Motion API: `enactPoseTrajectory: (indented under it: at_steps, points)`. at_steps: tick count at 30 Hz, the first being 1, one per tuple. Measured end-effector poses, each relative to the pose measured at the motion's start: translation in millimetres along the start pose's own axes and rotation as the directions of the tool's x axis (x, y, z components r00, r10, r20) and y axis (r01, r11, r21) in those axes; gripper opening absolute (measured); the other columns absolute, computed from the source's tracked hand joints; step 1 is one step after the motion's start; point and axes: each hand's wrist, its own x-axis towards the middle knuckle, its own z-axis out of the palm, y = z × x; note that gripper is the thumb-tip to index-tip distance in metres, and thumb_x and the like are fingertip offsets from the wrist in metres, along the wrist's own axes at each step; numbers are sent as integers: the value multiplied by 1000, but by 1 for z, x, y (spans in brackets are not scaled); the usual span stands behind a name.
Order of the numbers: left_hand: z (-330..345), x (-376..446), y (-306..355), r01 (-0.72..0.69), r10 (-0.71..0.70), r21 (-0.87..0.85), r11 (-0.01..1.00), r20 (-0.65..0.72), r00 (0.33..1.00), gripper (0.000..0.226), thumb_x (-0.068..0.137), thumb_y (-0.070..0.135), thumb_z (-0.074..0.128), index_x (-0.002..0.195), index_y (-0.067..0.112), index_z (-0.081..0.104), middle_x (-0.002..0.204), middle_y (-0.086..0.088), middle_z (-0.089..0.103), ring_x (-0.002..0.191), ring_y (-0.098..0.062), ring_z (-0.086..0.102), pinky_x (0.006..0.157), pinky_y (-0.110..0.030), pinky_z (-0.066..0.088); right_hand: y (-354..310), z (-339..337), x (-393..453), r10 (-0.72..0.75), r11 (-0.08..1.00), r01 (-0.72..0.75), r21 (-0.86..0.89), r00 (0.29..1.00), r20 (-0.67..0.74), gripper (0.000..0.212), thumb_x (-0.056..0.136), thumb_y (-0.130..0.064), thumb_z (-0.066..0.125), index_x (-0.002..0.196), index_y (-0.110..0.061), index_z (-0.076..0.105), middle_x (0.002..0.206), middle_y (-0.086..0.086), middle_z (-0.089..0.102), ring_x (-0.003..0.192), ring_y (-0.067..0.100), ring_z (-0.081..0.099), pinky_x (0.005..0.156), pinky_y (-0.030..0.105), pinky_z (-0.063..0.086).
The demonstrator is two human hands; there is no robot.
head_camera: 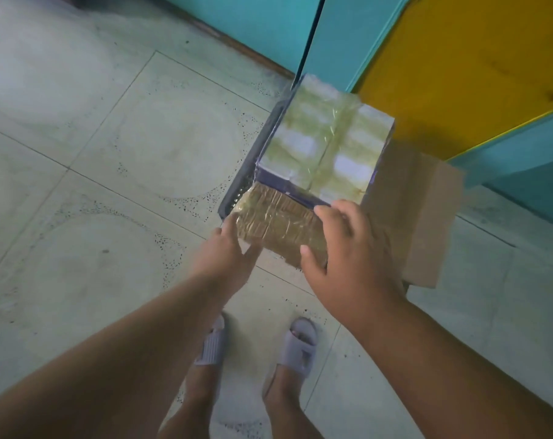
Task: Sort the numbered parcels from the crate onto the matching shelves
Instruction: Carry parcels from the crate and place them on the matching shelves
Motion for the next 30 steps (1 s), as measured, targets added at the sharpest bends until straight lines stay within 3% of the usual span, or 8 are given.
enactPoseTrajectory:
  at_steps: [2,5,7,11,15,22,27,30]
  points:
    - [13,22,4,239,-237,-343,908,49,970,70,91,58,55,145,21,29,129,-8,58,95,-22,59,81,-37,50,11,24,6,-2,1000,1,20,1000,8,49,79,-27,75,123,-10,61,129,15,58,111,39,60,89,50,51]
    - [31,52,8,390,-402,-740,548,176,899,85,70,69,67,125,8,48,116,-8,65,95,-29,66,85,-44,55,25,50,12,-20,999,19,35,1000,9,46,80,-26,73,122,-9,61,128,15,58,111,39,59,90,51,50]
    - [42,62,8,392,-449,-821,416,189,873,97,51,70,72,122,5,57,116,-14,68,99,-33,69,82,-44,58,32,57,15,-18,999,19,40,1000,-24,45,80,-27,69,121,-9,62,125,15,59,109,39,60,90,50,49]
    - [46,63,17,494,-563,-840,226,302,770,90,55,57,89,123,12,50,110,-9,62,97,-31,61,84,-43,56,35,60,14,10,996,-6,88,999,-44,45,80,-29,64,122,-10,61,126,14,59,111,38,59,92,50,48]
    - [54,66,16,437,-507,-866,243,271,818,90,55,51,90,123,8,51,112,-14,66,85,-23,61,66,-35,54,37,67,12,-15,996,18,90,999,-30,47,81,-28,66,123,-9,60,126,14,59,112,37,58,92,51,50]
    - [36,7,-5,390,-502,-878,278,214,838,62,70,37,87,115,19,48,101,-9,63,88,-24,64,84,-42,58,26,45,-4,-61,992,50,118,994,92,49,86,-30,66,129,-9,57,131,12,56,114,34,57,92,49,51]
    - [-31,-82,-7,433,-508,-877,209,281,814,48,71,36,85,101,13,54,89,-12,66,67,-24,60,81,-43,56,-2,-25,-26,-165,974,112,196,945,281,69,82,-48,74,137,-13,53,140,12,51,128,30,48,105,46,42]
    - [-93,-143,8,460,-465,-873,160,344,816,33,79,32,78,97,12,58,75,-11,61,61,-24,56,71,-38,49,-27,-98,-40,-250,945,171,280,928,277,78,77,-58,75,139,-15,53,142,9,51,131,24,44,108,40,36]
